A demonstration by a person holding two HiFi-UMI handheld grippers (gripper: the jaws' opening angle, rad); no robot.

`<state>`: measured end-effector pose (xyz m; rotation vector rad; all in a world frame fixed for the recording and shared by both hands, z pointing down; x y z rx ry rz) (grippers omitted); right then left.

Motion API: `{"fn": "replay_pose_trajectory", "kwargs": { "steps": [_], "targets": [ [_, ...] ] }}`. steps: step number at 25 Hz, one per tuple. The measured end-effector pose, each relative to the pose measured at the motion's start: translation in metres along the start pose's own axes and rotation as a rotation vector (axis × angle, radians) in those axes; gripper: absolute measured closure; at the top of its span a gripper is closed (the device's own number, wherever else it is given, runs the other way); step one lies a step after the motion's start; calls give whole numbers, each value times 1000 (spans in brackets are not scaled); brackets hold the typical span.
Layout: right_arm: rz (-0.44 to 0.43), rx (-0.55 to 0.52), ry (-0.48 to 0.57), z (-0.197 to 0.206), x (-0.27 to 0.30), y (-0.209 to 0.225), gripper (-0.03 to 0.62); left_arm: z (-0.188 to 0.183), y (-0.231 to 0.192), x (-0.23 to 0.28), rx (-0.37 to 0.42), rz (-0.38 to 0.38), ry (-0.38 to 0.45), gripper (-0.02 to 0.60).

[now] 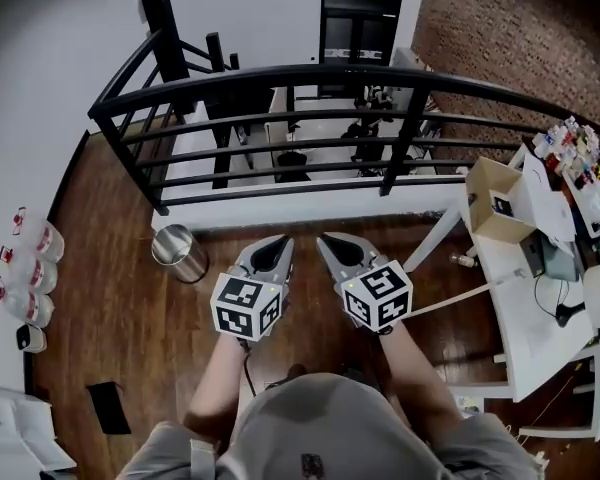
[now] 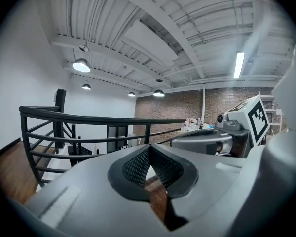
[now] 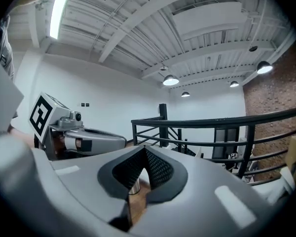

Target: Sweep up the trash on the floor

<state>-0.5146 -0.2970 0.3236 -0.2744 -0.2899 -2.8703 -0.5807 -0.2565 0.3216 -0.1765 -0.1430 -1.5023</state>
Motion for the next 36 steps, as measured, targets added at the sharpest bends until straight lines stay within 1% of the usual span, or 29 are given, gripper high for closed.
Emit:
{"fn": "replay_pose_trajectory", "kwargs": {
  "steps": [4, 7, 11, 17, 28, 36],
  "targets": [
    [-12, 8, 13, -3, 9, -10, 594, 0, -6, -5, -3, -4, 2, 574],
    [-8, 26, 15, -2, 9, -9, 594, 1, -8, -8, -1, -4, 1, 574],
    [-12, 17, 23, -8, 12, -9, 594, 0, -11, -7, 5, -7, 7, 574],
    [-19, 25, 34, -8, 11, -10, 594, 3, -7, -5, 15, -2, 1, 574],
    [-3, 35, 29, -10, 13, -9, 594, 2, -6, -3, 16, 23, -10, 574],
    [4, 41, 24, -8, 8, -9, 594, -1, -2, -4, 30, 30, -1, 574]
  ]
}}
Point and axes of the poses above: the fingertips, and each gripper's own axes: x forward along the fingers, y to its right, z out of its underside, the point moved 2 cm from there along -x, backward along the fingers, and after that the axes turned 6 degrees about x, right-handed, at the moved point
